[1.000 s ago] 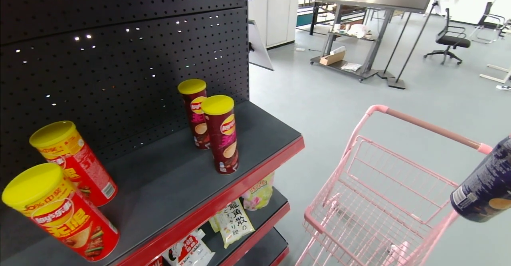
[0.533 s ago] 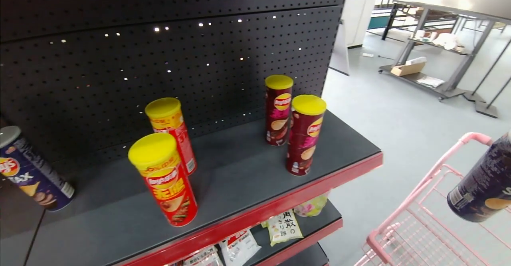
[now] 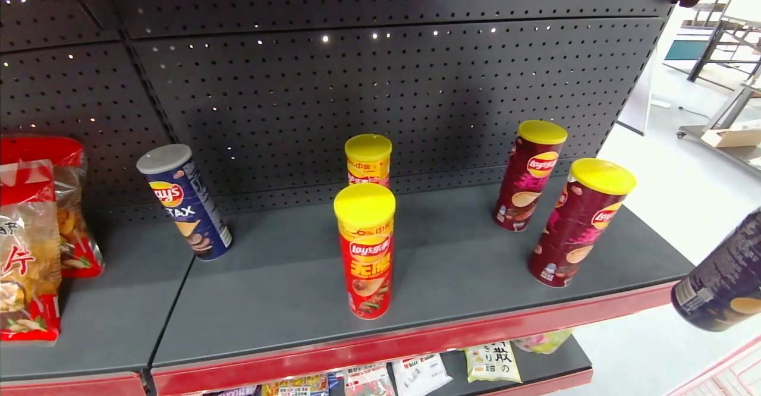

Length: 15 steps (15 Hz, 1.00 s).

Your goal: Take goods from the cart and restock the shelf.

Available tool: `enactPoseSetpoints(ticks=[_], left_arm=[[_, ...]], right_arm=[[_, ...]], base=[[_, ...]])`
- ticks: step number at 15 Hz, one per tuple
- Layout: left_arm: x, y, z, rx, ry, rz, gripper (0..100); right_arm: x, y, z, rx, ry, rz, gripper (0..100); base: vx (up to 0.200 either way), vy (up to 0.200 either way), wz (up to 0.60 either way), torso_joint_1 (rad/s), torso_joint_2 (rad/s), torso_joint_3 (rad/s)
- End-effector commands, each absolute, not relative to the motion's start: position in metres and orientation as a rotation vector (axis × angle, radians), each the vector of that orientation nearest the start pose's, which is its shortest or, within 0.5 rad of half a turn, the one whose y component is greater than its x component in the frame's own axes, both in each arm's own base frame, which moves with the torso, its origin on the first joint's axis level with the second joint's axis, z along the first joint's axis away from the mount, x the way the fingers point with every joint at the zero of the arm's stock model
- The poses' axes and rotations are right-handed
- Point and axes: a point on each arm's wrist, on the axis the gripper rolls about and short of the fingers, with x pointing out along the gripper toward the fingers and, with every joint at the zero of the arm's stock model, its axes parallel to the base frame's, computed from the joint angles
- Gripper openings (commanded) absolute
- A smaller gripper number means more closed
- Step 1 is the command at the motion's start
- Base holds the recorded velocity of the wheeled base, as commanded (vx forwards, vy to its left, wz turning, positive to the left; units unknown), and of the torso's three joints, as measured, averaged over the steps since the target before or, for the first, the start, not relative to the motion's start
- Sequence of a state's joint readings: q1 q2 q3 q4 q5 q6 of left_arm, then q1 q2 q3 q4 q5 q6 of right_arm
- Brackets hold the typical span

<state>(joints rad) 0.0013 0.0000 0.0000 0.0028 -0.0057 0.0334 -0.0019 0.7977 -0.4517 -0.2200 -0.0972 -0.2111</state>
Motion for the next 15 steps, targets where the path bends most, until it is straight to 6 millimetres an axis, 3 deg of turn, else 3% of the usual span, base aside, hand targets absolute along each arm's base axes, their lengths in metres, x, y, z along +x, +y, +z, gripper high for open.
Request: enactPoseSetpoints(ticks=[1,6,15], left_arm=[[-0.023,0.0,0.075,0.034,0.003,-0.005,100],[-0.023,0.0,0.075,0.034,0.003,-0.005,100],[-0.023,0.0,0.075,0.035,0.003,-0.006,100]], right_arm=[[0.062,-0.002,0.213,-0.213,0.069,-0.087,0],[0.025,-0.001,0.192,-0.205,-0.037,-0.03,0],[0.02,-0.001,0.19,-0.198,-0.054,-0.042,0]], base=[[0.0,0.0,0.0,0.0,0.0,0.0],[0.0,0.0,0.0,0.0,0.0,0.0],[-0.022,0.0,0.0,0.0,0.0,0.0]])
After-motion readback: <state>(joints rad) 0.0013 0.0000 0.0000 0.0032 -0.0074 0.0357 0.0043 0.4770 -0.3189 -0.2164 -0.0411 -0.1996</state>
